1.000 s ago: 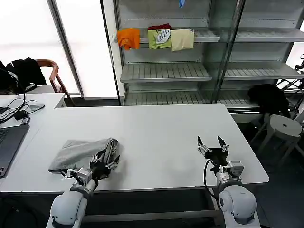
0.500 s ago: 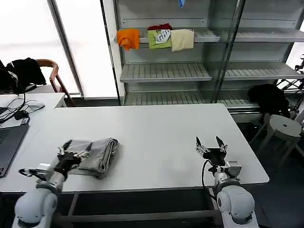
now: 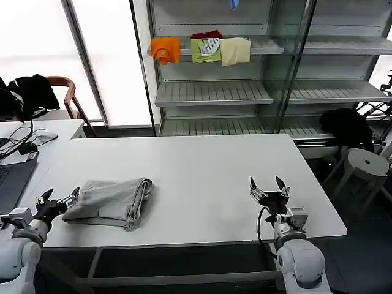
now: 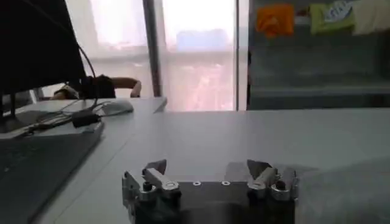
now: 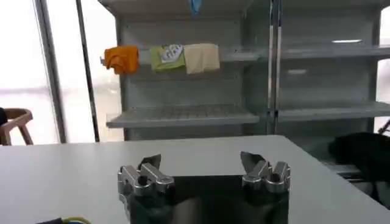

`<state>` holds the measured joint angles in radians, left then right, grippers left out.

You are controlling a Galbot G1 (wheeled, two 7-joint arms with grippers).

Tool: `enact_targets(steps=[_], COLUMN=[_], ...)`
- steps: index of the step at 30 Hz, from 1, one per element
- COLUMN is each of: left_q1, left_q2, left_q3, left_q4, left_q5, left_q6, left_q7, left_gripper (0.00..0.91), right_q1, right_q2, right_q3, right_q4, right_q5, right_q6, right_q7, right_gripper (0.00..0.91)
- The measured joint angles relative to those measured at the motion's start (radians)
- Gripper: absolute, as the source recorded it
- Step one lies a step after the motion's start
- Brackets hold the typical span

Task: Fold and organize the clothes.

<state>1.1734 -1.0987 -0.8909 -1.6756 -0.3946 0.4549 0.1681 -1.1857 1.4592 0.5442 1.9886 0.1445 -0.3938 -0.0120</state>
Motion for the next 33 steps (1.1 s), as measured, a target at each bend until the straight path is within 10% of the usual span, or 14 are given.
enact_targets(steps=[15, 19, 20, 22, 33], left_q1=[0.007, 0.014, 0.016, 0.020, 0.036], left_q2=[-0.022, -0.025, -0.027, -0.030, -0.039], left_q3=[0.006, 0.010, 0.012, 0.014, 0.021], left_q4=[0.032, 0.032, 0.032, 0.030, 0.020], left_q5=[-0.015, -0.008, -0.006, -0.001, 0.009], left_q6=[0.024, 0.024, 0.023, 0.020, 0.012], left_q7=[0.021, 0.028, 0.031, 0.036, 0.067], left_gripper=[0.907, 0.584, 0.312, 0.050, 0.010], right_q1=[-0.011, -0.010, -0.010, -0.010, -0.015], right_q2=[-0.002, 0.000, 0.000, 0.001, 0.003], right_q3=[0.001, -0.001, -0.002, -0.003, -0.002], right_q4=[0.011, 0.014, 0.014, 0.015, 0.023], right_q5=[-0.001, -0.003, -0.004, -0.006, -0.010], right_q6=[0.007, 0.006, 0.006, 0.005, 0.004], right_q7=[0.000, 0.000, 0.000, 0.000, 0.003], right_gripper=[0.907, 0.907, 0.907, 0.907, 0.907])
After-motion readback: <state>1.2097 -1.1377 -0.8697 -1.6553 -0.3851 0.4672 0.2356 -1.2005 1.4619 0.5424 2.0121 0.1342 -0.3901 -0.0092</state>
